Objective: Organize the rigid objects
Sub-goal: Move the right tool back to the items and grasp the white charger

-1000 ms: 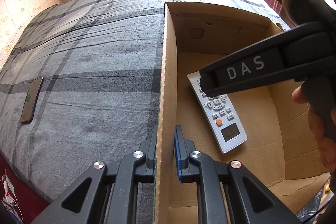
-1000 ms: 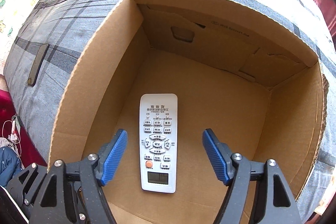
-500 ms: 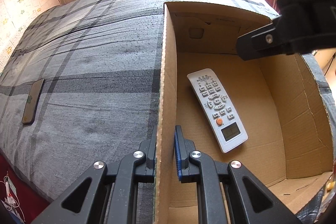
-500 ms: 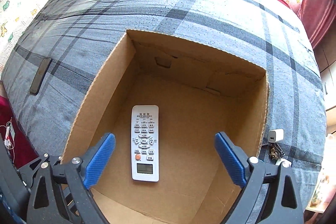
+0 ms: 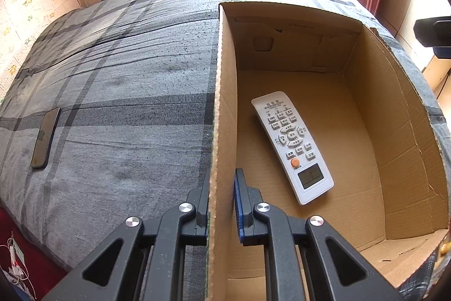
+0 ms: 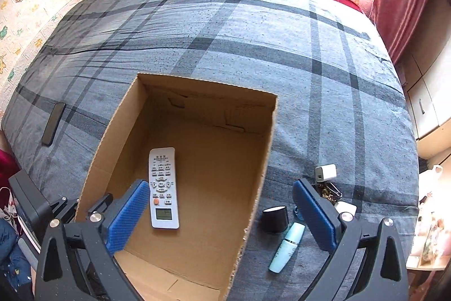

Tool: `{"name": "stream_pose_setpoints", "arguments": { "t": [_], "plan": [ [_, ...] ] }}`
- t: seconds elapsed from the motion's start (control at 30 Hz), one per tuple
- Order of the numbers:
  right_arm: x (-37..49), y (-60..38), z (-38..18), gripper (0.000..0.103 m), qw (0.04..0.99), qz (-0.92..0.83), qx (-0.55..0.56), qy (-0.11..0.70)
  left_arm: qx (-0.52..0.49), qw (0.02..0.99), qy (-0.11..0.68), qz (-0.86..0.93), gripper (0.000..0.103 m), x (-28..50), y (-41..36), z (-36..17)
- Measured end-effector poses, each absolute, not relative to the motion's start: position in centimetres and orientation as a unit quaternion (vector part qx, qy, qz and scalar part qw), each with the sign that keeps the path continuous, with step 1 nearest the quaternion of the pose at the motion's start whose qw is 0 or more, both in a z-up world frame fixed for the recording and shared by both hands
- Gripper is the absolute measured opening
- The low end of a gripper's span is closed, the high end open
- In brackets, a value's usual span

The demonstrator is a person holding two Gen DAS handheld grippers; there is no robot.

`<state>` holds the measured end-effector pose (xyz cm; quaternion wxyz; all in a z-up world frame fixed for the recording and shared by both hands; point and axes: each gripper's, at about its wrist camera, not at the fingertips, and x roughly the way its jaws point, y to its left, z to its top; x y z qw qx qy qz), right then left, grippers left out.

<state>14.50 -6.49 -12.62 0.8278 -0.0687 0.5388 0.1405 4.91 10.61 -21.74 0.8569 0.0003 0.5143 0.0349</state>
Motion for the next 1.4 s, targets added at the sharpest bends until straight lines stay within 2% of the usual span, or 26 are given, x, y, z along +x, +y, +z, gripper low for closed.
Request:
{"name": "stream_pose_setpoints", "arguments": {
  "t": [0.43,0.83,1.4],
  "plan": [
    [14.6,-16.4,-13.1,0.103,0.839,0.045,-0.043,0.541,0.001,0.857,0.515,0.036,0.013,4.9,10.6,-21.8],
    [15.1,-22.1,-18.5,0.103,0.826,-0.028,-0.036,0.562,0.003,0.856,0.515,0.039,0.013,5.0,10.4,-21.8],
    [16.9,-25.5,-27.0,0.103,0.8,-0.043,0.004,0.599,0.0,0.856,0.515,0.04,0.013,5.0,10.5,-21.8]
  ]
}}
